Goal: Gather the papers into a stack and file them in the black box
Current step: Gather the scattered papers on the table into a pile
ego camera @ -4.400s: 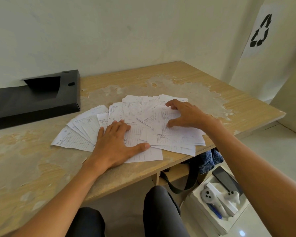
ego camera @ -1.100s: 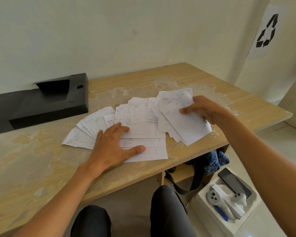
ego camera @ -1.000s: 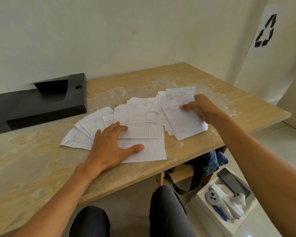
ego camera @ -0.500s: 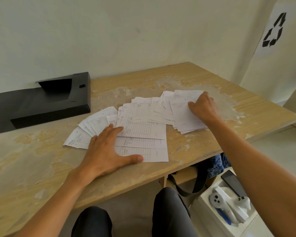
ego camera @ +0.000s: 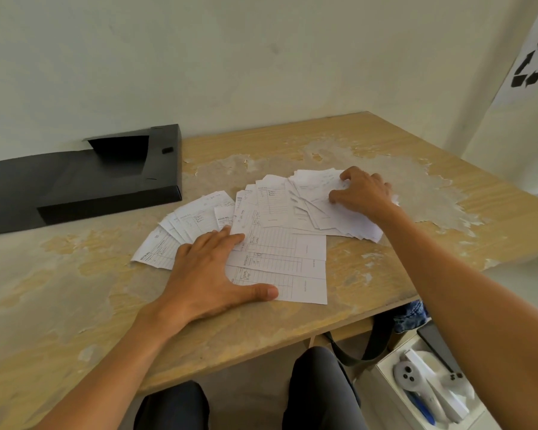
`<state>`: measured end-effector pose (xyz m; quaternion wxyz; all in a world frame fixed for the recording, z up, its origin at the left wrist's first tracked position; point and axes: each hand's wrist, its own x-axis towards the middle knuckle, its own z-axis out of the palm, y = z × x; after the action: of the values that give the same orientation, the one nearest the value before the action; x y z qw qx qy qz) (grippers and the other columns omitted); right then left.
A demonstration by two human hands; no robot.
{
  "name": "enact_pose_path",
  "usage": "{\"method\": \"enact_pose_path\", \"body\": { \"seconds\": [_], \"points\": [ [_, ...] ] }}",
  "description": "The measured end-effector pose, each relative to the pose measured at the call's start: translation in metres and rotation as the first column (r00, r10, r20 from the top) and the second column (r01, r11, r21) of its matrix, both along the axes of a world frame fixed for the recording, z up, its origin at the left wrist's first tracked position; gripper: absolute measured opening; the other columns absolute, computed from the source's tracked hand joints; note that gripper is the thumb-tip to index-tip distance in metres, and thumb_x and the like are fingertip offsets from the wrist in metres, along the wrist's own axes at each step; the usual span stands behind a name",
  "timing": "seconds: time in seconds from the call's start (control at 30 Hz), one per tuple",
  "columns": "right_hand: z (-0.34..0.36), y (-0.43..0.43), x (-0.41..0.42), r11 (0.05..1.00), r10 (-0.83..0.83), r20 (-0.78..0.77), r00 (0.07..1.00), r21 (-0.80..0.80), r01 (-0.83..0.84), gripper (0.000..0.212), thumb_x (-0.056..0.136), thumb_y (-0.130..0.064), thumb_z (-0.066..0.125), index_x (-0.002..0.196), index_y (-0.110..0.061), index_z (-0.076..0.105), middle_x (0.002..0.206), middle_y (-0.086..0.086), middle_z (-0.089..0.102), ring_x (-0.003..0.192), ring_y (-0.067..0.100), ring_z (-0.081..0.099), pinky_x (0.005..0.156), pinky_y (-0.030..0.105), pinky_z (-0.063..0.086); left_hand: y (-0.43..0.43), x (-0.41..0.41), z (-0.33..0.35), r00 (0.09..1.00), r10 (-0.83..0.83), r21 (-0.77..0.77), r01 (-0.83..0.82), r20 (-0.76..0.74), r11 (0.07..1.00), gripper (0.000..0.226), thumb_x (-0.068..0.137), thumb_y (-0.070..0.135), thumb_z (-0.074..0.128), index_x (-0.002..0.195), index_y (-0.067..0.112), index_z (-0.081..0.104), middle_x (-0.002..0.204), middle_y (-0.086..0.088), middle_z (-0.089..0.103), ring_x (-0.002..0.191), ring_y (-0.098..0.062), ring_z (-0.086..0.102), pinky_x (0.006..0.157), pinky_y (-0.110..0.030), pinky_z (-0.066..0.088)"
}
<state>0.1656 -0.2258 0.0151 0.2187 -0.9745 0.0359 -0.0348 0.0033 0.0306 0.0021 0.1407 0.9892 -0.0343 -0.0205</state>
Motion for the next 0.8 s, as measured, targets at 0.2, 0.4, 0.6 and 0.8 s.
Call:
{"method": "enact_pose_path", "body": {
  "seconds": [0.2, 0.4, 0.6, 0.8],
  "points": [
    [0.005, 0.003, 0.010, 0.999, 0.054, -0.047, 0.997, 0.005, -0.054, 0.065, 0.074, -0.039, 0.069, 0.131, -0.020, 0.046, 0.135, 0.005, 0.052, 0.124, 0.030, 0.041, 0.101, 0.044, 0.033, 0.001, 0.001, 0.001, 1.000, -0.017, 0.001, 0.017, 0.010, 1.000, 0.121, 0.040, 0.098, 0.037, 0.145, 0.037, 0.022, 0.157, 0.009, 0.016, 0.140, -0.012, 0.017, 0.113, -0.041, 0.014],
    [0.009, 0.013, 0.018, 0.930, 0.326, -0.108, 0.939, 0.213, -0.298, 0.056, 0.068, -0.021, 0.076, 0.116, -0.029, 0.049, 0.114, -0.009, 0.054, 0.119, 0.032, 0.049, 0.103, 0.051, 0.037, 0.002, 0.003, 0.000, 0.999, -0.011, -0.005, 0.012, 0.030, 1.000, 0.121, 0.040, 0.098, 0.036, 0.144, 0.038, 0.024, 0.157, 0.010, 0.017, 0.140, -0.011, 0.017, 0.112, -0.040, 0.014],
    [0.013, 0.022, 0.026, 0.860, 0.445, -0.164, 0.880, 0.351, -0.369, 0.055, 0.071, -0.007, 0.076, 0.114, -0.027, 0.048, 0.122, -0.003, 0.049, 0.117, 0.034, 0.053, 0.103, 0.048, 0.042, 0.003, 0.003, -0.003, 0.999, -0.013, -0.004, 0.013, 0.048, 1.000, 0.120, 0.041, 0.098, 0.037, 0.144, 0.038, 0.026, 0.157, 0.010, 0.017, 0.140, -0.011, 0.016, 0.111, -0.040, 0.013],
    [0.012, 0.026, 0.023, 0.911, 0.413, -0.040, 0.910, 0.039, -0.411, 0.071, 0.073, -0.033, 0.077, 0.133, -0.024, 0.042, 0.128, 0.005, 0.054, 0.114, 0.025, 0.052, 0.100, 0.044, 0.041, 0.003, 0.004, -0.005, 0.998, -0.008, 0.000, 0.008, 0.056, 1.000, 0.120, 0.040, 0.098, 0.035, 0.144, 0.039, 0.025, 0.157, 0.011, 0.016, 0.140, -0.011, 0.015, 0.111, -0.039, 0.013]
  ]
}}
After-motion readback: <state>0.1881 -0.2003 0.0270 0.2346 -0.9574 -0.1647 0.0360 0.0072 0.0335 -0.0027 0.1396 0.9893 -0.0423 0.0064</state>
